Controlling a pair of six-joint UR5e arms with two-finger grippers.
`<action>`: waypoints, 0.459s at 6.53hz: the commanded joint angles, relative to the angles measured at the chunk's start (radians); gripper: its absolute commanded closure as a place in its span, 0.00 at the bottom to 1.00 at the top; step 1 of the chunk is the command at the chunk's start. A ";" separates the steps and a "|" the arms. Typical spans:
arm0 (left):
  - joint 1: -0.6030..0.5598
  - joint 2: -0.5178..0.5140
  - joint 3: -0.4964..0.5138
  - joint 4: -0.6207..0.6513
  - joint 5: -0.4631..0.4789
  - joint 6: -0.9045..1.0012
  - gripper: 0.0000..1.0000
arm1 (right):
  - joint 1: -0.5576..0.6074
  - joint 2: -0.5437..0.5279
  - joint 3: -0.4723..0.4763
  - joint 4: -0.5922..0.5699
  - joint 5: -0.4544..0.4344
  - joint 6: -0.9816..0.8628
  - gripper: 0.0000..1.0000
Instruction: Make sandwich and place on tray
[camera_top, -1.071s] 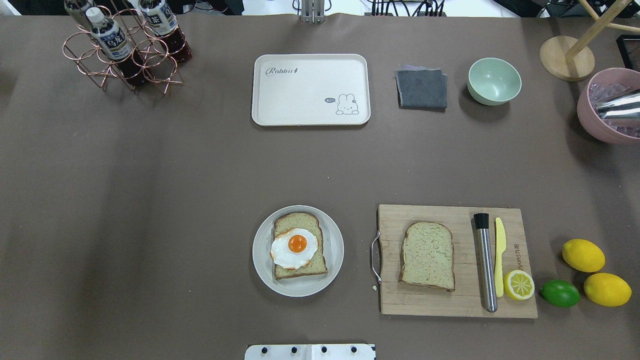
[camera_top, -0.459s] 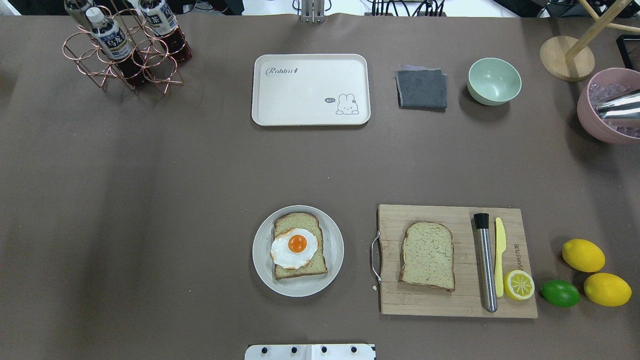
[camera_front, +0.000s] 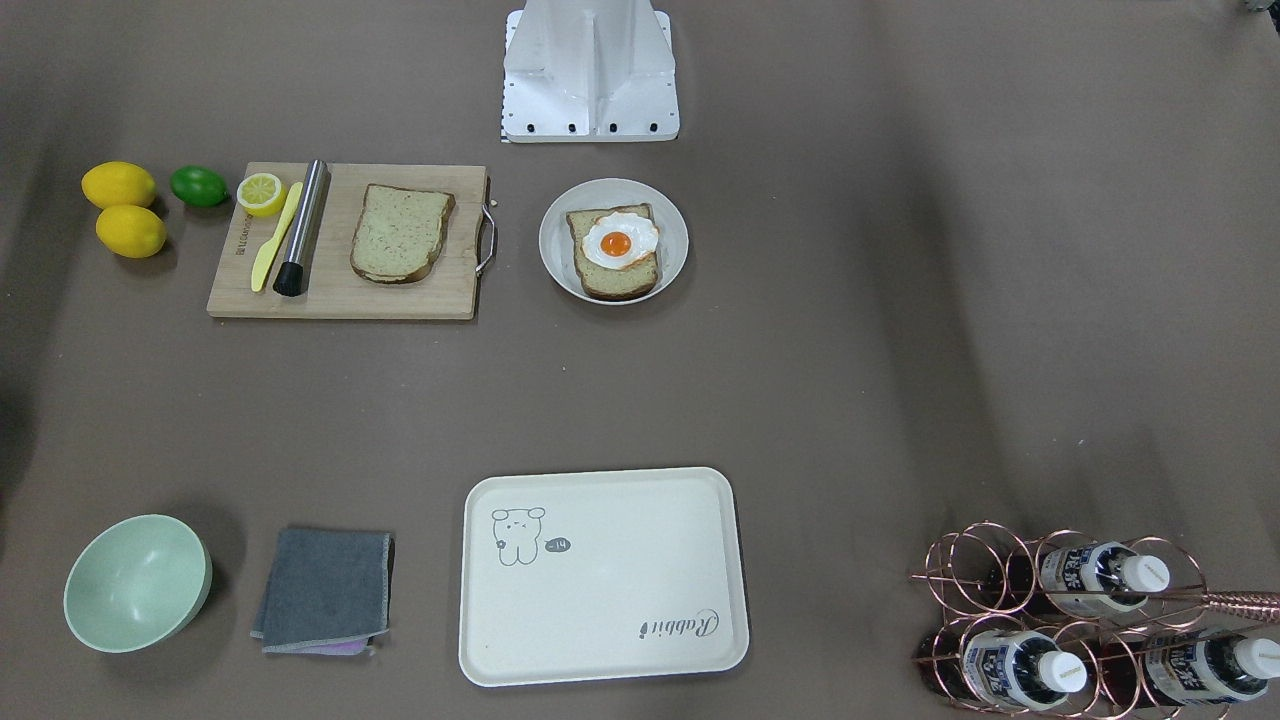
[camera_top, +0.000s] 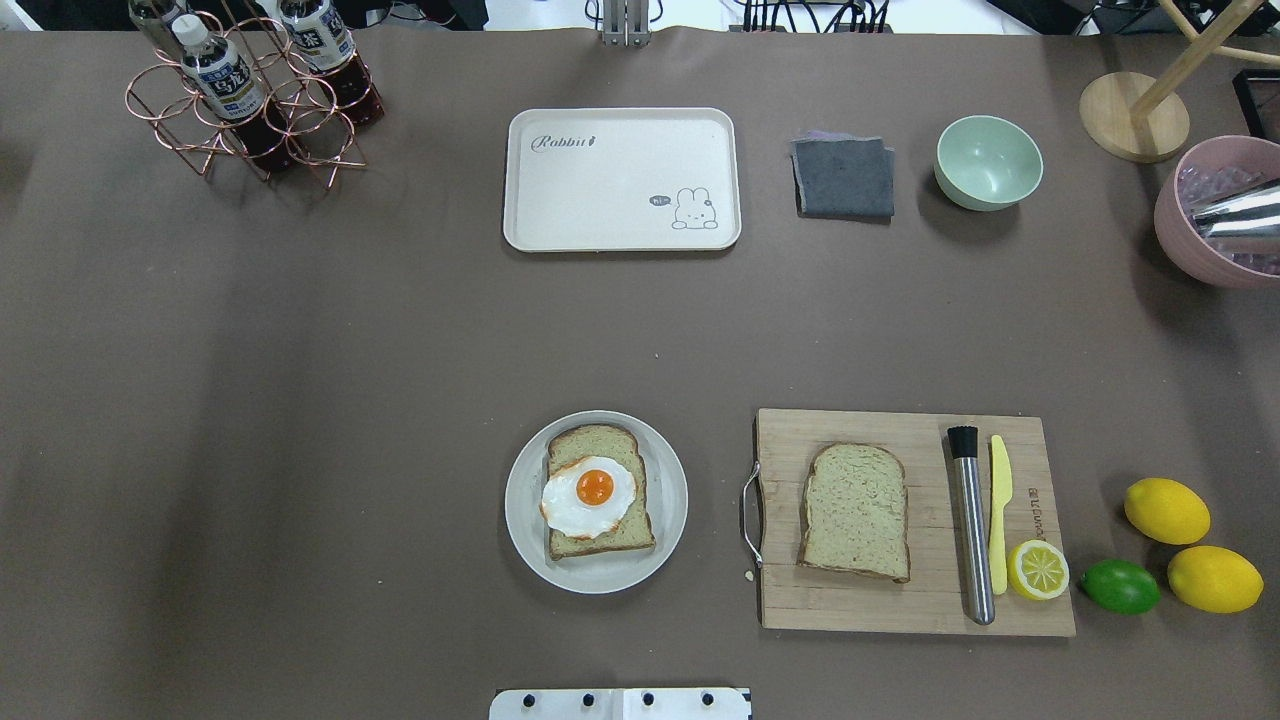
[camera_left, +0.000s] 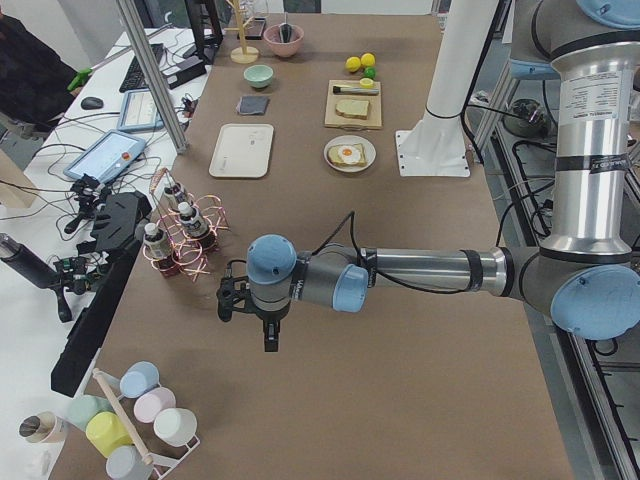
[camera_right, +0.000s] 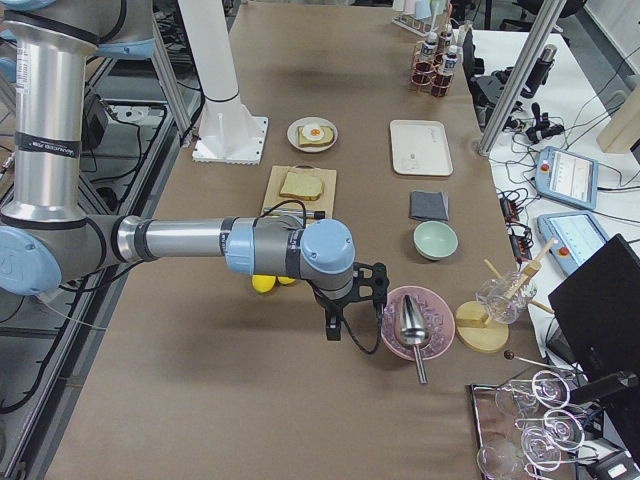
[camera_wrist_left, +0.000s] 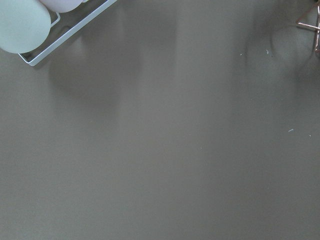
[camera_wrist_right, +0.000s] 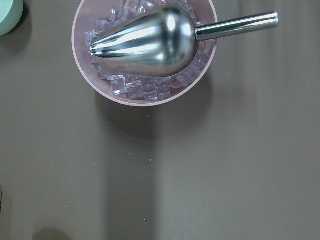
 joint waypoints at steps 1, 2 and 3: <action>0.003 -0.013 -0.029 -0.002 -0.055 0.000 0.02 | -0.005 0.006 0.005 0.000 0.000 0.001 0.00; 0.024 -0.077 -0.025 -0.013 -0.044 0.008 0.02 | -0.020 0.013 0.008 0.000 0.002 0.003 0.00; 0.050 -0.094 -0.004 -0.021 -0.052 0.009 0.02 | -0.041 0.021 0.014 0.000 0.025 0.006 0.00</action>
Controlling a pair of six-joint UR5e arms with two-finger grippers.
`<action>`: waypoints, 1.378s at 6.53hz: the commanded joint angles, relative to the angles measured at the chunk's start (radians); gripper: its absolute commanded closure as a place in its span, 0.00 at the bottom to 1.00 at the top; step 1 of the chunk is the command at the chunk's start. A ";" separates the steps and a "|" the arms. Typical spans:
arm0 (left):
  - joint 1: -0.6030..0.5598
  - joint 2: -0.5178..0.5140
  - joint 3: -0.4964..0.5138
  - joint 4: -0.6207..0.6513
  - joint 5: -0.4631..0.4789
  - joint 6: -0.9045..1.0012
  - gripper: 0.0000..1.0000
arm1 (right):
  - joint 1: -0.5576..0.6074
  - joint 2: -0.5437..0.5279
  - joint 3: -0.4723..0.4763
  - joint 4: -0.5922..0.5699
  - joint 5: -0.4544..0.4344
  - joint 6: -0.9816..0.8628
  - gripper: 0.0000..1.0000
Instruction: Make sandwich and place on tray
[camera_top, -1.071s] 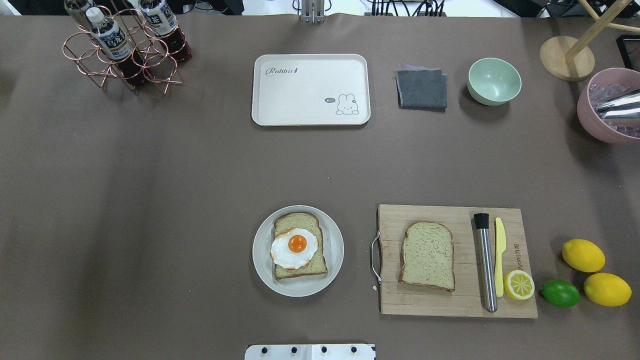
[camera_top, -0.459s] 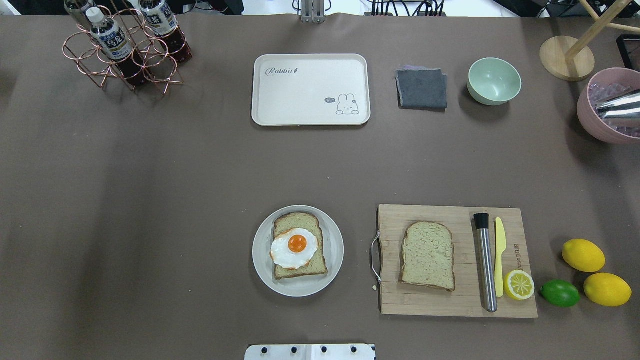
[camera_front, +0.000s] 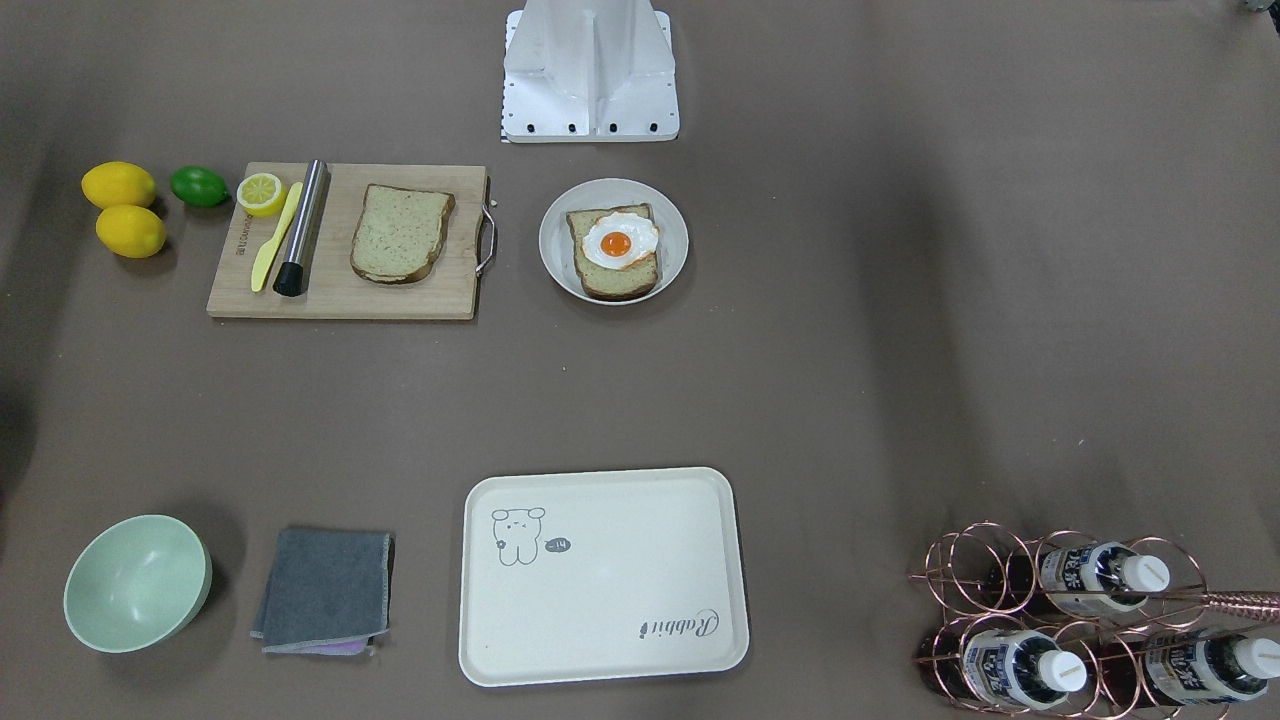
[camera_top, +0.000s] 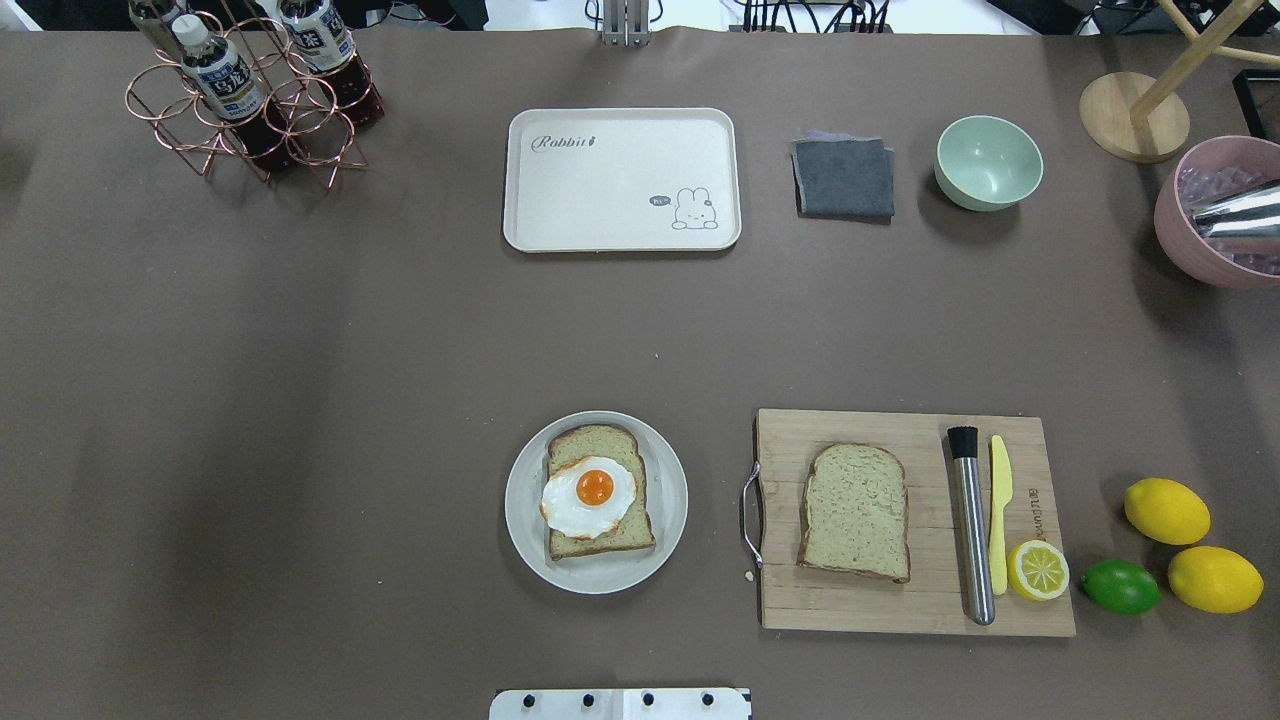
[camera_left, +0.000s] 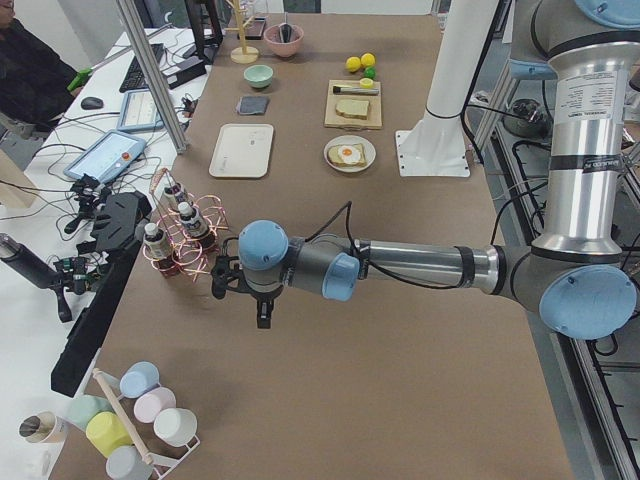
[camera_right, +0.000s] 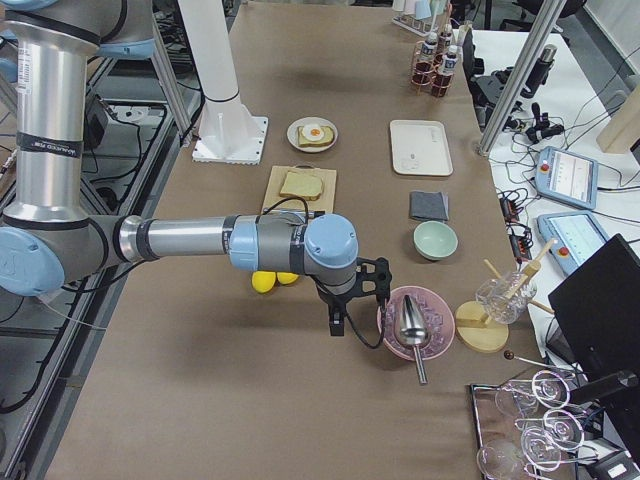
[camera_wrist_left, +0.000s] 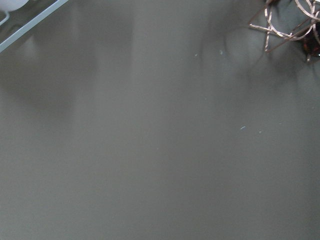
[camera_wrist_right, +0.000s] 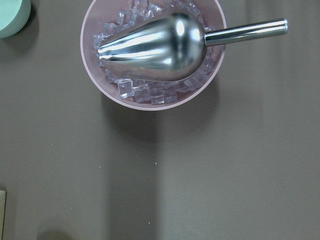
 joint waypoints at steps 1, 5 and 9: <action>0.070 -0.034 0.006 -0.064 -0.007 0.000 0.02 | -0.061 0.041 0.006 0.000 0.043 0.032 0.00; 0.132 -0.036 -0.062 -0.124 0.042 -0.023 0.02 | -0.277 0.193 0.047 0.003 0.043 0.203 0.00; 0.388 -0.070 -0.163 -0.294 0.139 -0.511 0.02 | -0.402 0.245 0.100 0.149 0.034 0.514 0.00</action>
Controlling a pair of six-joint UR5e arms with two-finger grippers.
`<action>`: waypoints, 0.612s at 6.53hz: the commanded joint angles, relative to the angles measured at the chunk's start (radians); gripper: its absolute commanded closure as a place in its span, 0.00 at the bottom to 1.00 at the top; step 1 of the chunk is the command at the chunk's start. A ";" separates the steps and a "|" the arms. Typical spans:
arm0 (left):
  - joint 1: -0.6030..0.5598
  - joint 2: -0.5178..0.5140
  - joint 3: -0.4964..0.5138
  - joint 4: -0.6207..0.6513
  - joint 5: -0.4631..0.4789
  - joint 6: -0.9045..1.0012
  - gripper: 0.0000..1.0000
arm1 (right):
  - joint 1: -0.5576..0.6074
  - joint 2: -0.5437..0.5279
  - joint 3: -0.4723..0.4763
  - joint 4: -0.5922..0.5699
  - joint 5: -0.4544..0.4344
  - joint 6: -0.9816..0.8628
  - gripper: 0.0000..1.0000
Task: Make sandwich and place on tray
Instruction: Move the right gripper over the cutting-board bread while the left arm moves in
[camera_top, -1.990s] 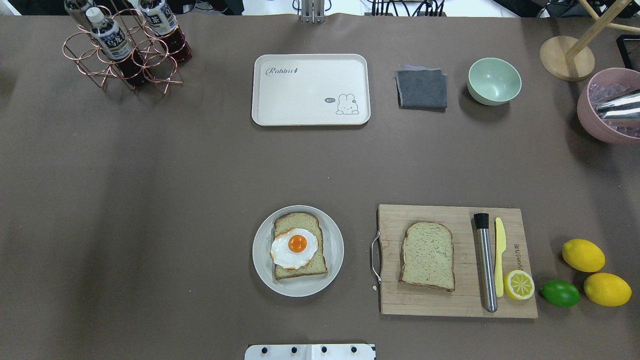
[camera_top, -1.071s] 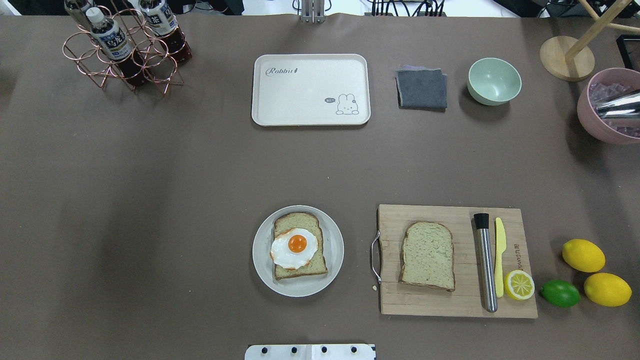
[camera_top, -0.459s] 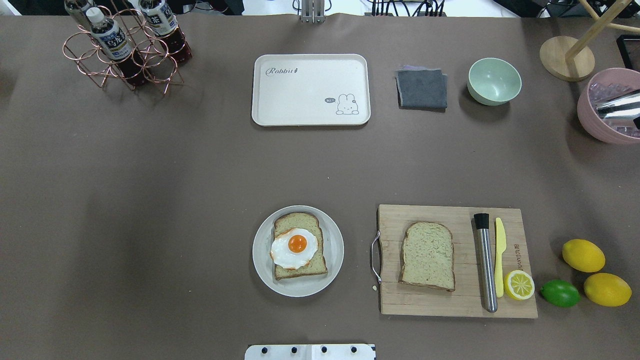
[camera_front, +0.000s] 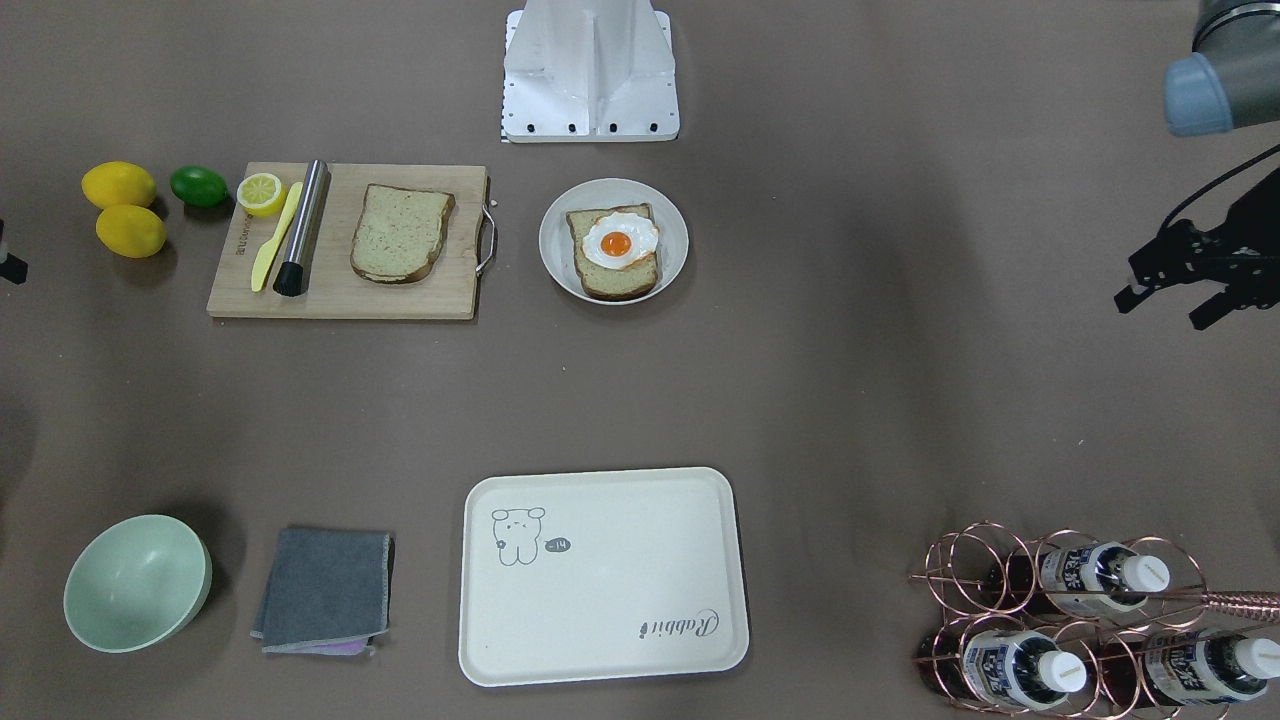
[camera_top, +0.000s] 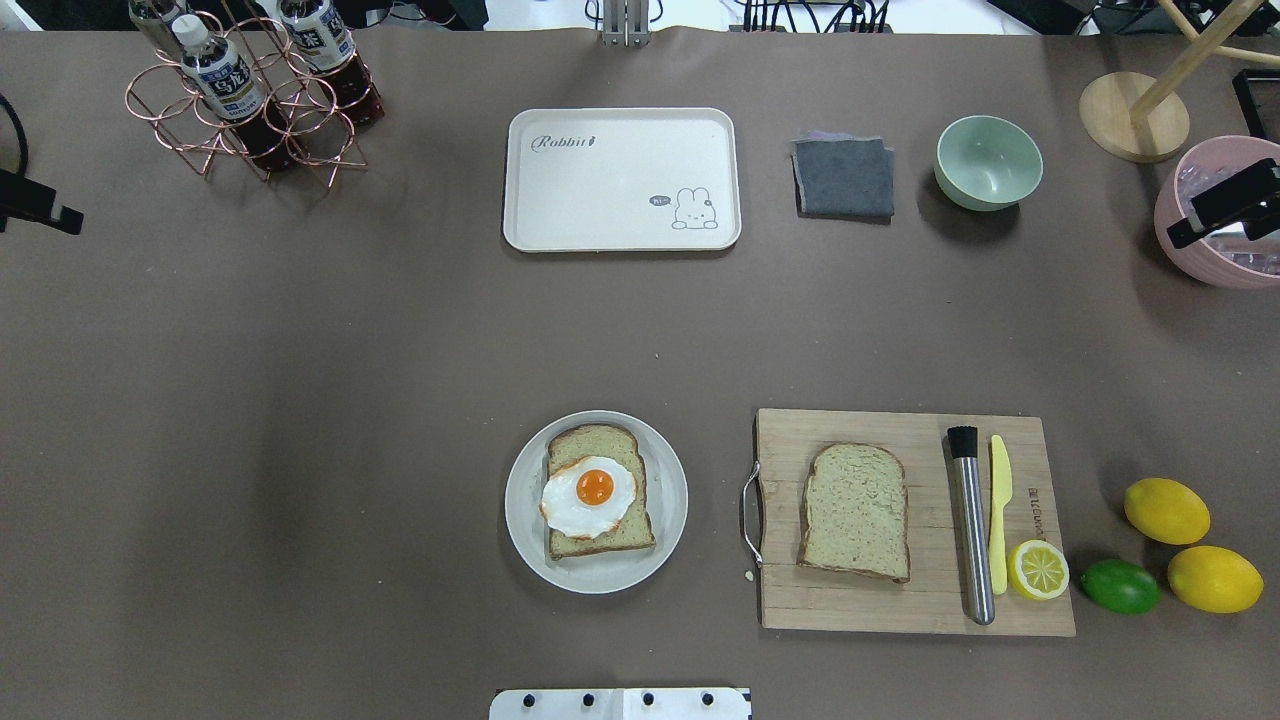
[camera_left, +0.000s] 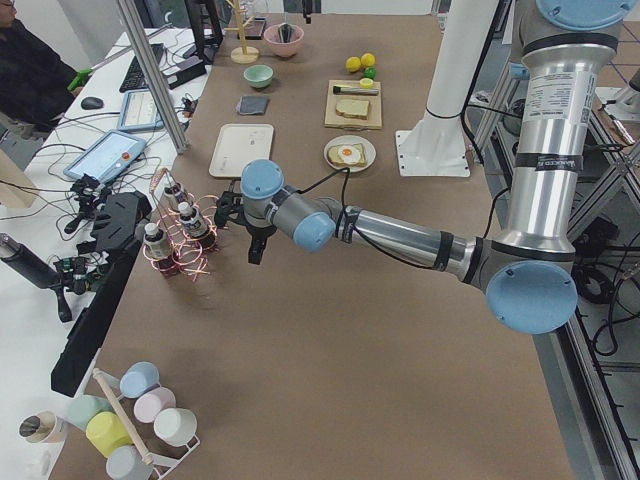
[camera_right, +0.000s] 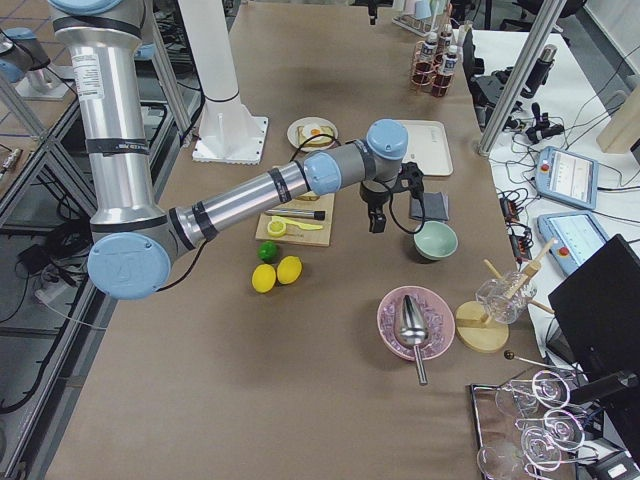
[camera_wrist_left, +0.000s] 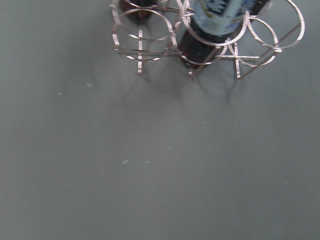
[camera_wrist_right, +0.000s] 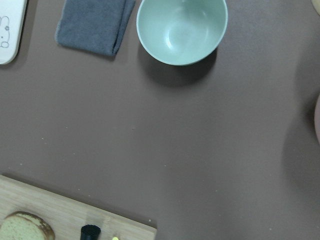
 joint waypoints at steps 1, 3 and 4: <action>0.096 0.002 -0.025 -0.127 0.046 -0.176 0.02 | -0.104 -0.003 -0.015 0.284 -0.016 0.375 0.00; 0.190 -0.002 -0.023 -0.179 0.180 -0.293 0.02 | -0.287 -0.030 -0.024 0.552 -0.196 0.634 0.00; 0.201 -0.006 -0.022 -0.179 0.180 -0.299 0.02 | -0.335 -0.032 -0.017 0.575 -0.212 0.705 0.00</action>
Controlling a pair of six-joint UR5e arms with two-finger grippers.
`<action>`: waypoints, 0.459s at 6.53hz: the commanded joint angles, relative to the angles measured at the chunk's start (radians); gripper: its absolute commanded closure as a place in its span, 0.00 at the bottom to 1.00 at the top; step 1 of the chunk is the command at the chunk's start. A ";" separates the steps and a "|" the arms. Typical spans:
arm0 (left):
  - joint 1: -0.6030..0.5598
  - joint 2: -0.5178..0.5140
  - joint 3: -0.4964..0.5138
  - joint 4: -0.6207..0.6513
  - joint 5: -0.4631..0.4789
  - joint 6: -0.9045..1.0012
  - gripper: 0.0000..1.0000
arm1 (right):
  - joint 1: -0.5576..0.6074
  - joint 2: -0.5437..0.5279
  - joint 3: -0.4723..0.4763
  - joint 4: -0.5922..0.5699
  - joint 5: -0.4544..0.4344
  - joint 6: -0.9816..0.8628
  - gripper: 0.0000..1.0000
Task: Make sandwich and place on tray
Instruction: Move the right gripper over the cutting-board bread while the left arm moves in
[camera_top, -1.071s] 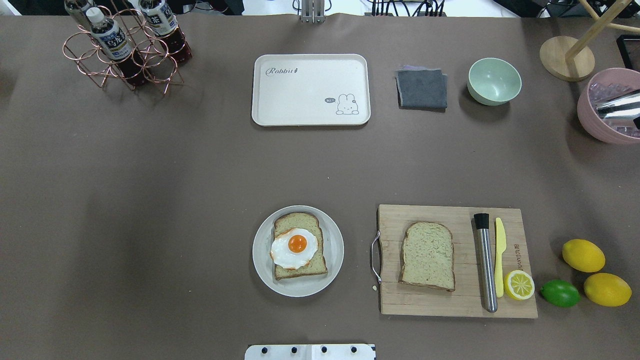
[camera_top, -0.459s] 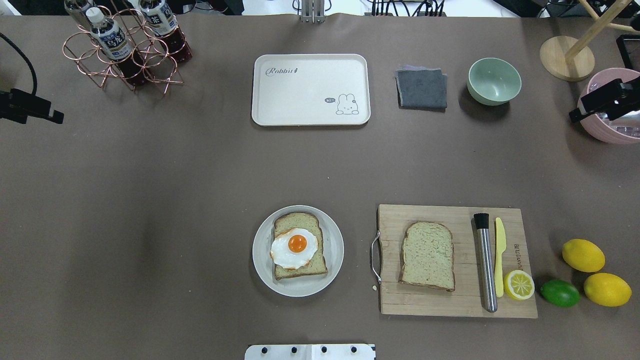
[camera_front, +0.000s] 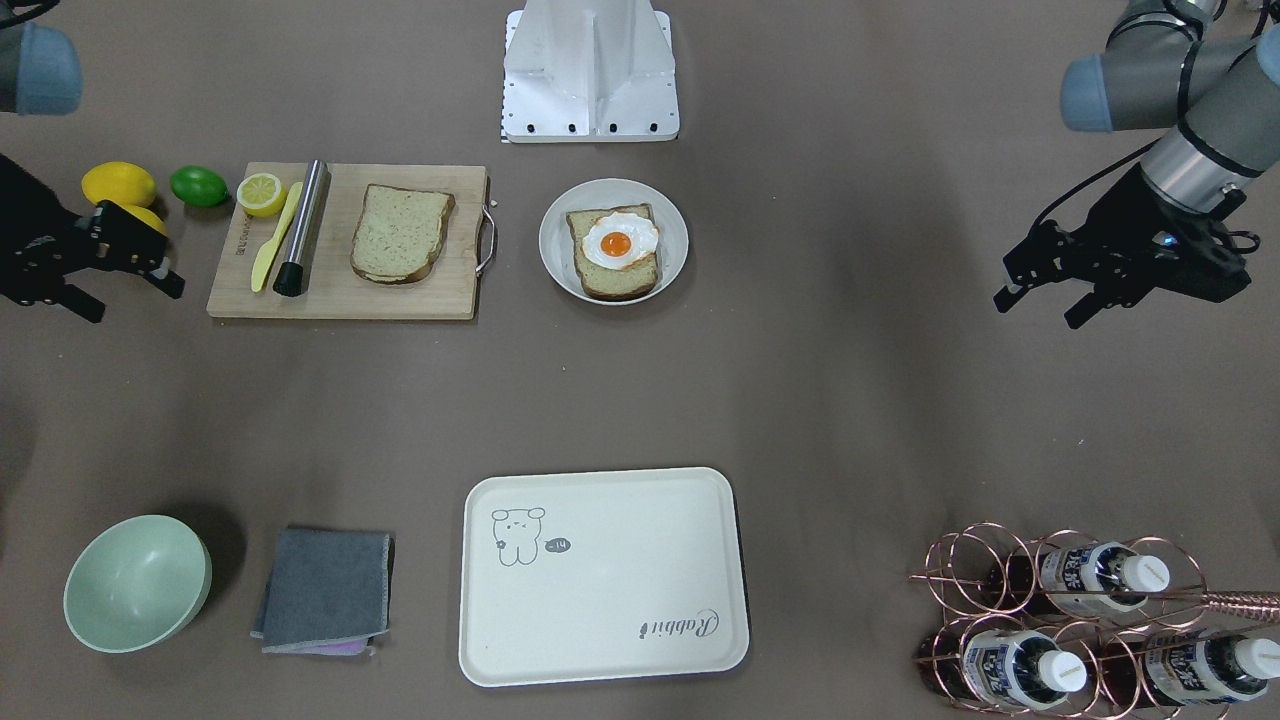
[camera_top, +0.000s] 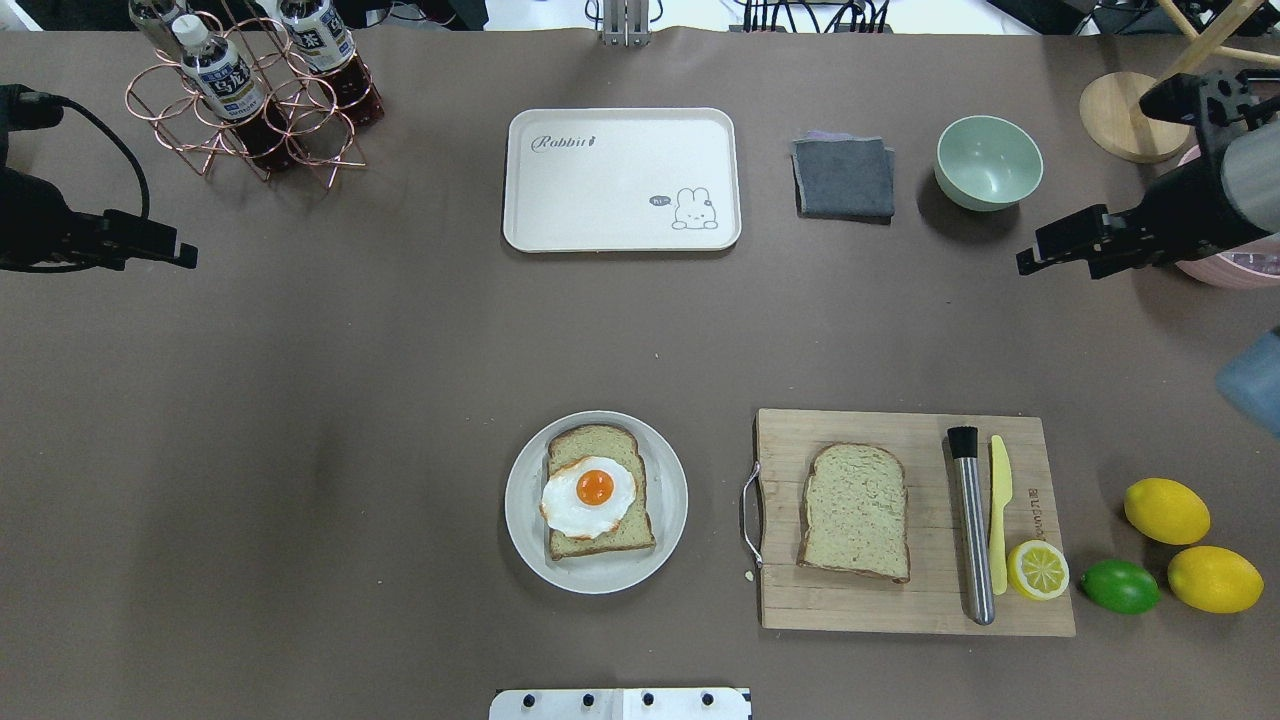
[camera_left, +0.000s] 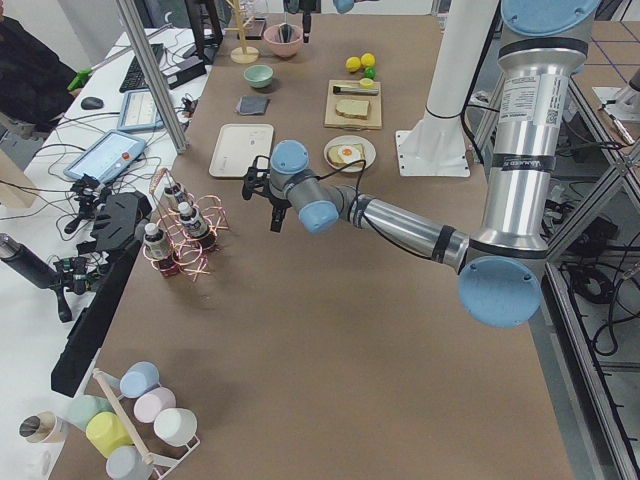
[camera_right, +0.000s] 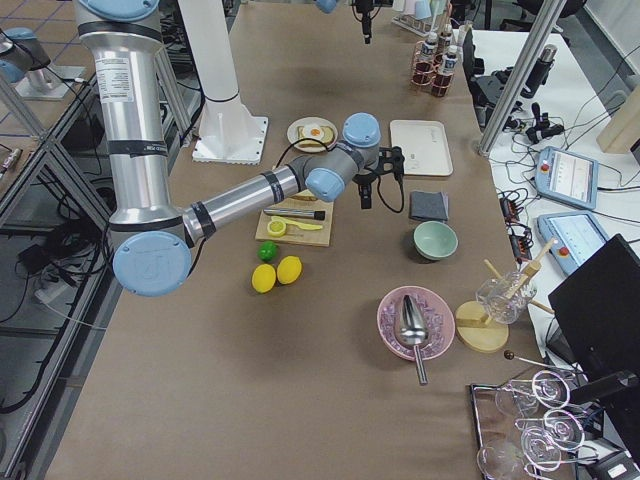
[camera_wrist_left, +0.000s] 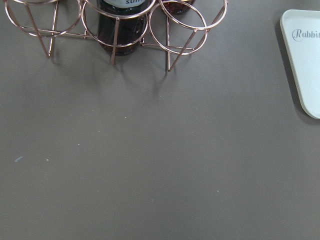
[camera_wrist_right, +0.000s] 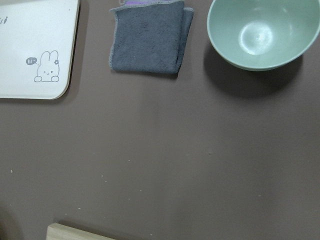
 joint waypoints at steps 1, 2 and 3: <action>0.028 -0.011 0.000 -0.008 0.024 -0.051 0.02 | -0.113 -0.024 0.021 0.069 -0.051 0.122 0.00; 0.031 -0.020 -0.003 -0.009 0.024 -0.086 0.02 | -0.146 -0.036 0.033 0.070 -0.052 0.133 0.00; 0.045 -0.021 -0.005 -0.009 0.025 -0.088 0.02 | -0.192 -0.038 0.055 0.070 -0.080 0.185 0.00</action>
